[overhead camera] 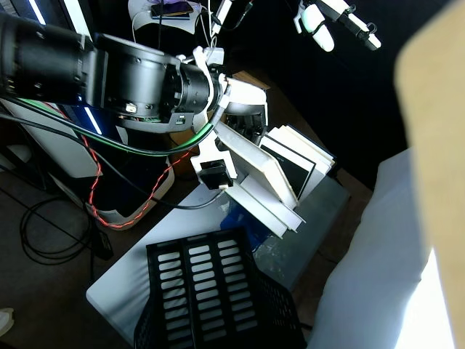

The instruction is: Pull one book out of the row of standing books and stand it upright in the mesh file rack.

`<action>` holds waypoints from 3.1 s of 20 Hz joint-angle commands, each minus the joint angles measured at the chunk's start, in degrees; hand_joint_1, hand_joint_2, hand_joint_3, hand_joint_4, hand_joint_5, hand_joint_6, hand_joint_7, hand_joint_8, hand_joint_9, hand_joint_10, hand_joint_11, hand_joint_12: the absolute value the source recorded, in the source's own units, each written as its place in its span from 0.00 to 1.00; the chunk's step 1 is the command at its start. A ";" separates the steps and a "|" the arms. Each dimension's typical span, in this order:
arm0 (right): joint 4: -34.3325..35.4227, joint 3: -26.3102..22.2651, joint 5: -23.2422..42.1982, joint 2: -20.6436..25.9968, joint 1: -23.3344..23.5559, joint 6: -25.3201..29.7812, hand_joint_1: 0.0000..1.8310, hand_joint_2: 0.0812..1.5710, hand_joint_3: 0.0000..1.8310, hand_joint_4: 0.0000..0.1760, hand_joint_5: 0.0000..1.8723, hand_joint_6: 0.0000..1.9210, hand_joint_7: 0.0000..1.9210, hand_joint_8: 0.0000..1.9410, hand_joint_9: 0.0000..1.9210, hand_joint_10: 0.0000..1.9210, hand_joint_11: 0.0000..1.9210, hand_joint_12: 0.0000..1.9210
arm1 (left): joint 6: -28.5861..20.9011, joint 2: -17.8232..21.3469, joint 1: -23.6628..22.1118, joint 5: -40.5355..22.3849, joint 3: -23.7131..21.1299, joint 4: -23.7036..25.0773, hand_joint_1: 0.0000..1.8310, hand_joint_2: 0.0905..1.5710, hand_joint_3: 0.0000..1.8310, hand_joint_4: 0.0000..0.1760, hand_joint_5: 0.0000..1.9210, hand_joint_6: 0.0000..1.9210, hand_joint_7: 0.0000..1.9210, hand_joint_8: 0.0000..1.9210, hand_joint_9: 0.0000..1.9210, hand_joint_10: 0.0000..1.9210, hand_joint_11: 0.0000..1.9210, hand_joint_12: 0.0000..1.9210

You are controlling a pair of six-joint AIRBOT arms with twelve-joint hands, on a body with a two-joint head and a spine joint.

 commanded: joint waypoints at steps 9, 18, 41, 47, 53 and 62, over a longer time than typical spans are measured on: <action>-0.21 0.10 1.01 6.35 7.25 8.21 0.73 0.78 0.00 0.00 0.39 0.67 0.39 0.72 0.34 0.86 0.21 1.00 | -0.16 -0.32 -1.26 -5.83 0.72 -0.49 0.18 0.97 0.00 0.00 0.01 0.00 0.00 0.00 0.00 0.00 0.00 0.00; -4.00 -4.19 -1.92 14.25 18.04 8.18 0.65 0.78 0.00 0.00 0.40 0.67 0.40 0.76 0.37 0.92 0.24 1.00 | -0.16 -0.63 -1.98 -5.39 0.94 0.12 0.16 0.98 0.00 0.08 0.00 0.00 0.00 0.00 0.00 0.00 0.00 0.00; -35.62 -14.04 -4.01 30.88 34.90 27.83 0.69 0.81 0.00 0.00 0.09 0.55 0.35 0.78 0.36 0.75 0.28 0.96 | -0.16 -1.74 -5.28 -2.71 0.88 2.66 0.37 0.97 0.00 0.00 0.25 0.14 0.25 0.29 0.15 0.59 0.01 0.91; -35.65 -14.26 -5.96 31.50 31.18 28.30 0.69 0.81 0.00 0.00 0.09 0.55 0.35 0.78 0.36 0.75 0.28 0.96 | -0.16 -1.92 -5.27 -2.88 0.55 2.66 0.37 0.97 0.00 0.00 0.25 0.14 0.25 0.30 0.15 0.59 0.01 0.91; -34.59 -14.20 -7.95 31.65 25.78 28.48 0.69 0.81 0.00 0.00 0.09 0.55 0.35 0.78 0.36 0.75 0.28 0.96 | -0.16 -2.20 -5.30 -2.58 0.29 2.69 0.37 0.97 0.00 0.00 0.25 0.14 0.25 0.30 0.15 0.59 0.01 0.91; -25.70 -11.90 -14.48 26.50 13.49 23.41 0.69 0.81 0.00 0.00 0.09 0.55 0.35 0.78 0.36 0.75 0.28 0.96 | -0.16 -2.48 -4.42 -2.57 0.12 2.50 0.37 0.97 0.00 0.00 0.25 0.15 0.24 0.30 0.15 0.59 0.01 0.91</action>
